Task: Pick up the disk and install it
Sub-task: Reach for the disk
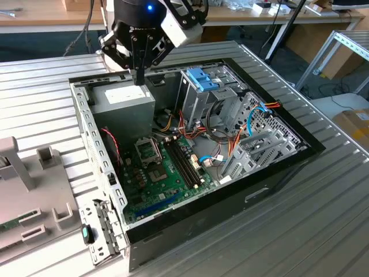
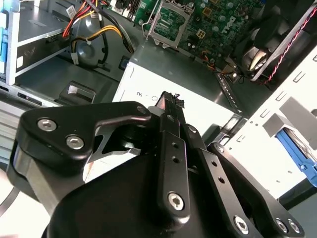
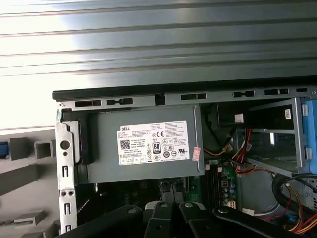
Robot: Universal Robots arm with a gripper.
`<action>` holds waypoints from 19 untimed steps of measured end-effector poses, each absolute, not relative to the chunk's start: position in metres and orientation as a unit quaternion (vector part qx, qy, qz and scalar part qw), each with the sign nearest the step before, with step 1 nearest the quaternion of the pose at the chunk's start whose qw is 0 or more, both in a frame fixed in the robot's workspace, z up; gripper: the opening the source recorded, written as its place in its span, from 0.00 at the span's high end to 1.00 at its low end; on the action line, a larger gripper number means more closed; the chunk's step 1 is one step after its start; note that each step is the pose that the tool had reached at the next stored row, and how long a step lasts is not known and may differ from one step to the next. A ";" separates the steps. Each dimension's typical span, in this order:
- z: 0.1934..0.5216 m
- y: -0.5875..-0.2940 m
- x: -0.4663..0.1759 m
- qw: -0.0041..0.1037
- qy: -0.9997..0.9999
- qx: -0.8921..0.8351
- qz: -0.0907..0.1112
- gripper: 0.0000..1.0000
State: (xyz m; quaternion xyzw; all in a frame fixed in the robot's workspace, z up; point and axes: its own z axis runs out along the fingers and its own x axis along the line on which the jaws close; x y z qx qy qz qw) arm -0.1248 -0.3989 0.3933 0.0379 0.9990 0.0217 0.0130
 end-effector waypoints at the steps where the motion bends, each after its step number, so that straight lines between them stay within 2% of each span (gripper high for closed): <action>1: 0.393 -0.399 -0.126 0.013 0.999 0.038 0.022 0.89; 19: 0.393 -0.399 -0.142 0.013 0.999 0.038 0.022 0.89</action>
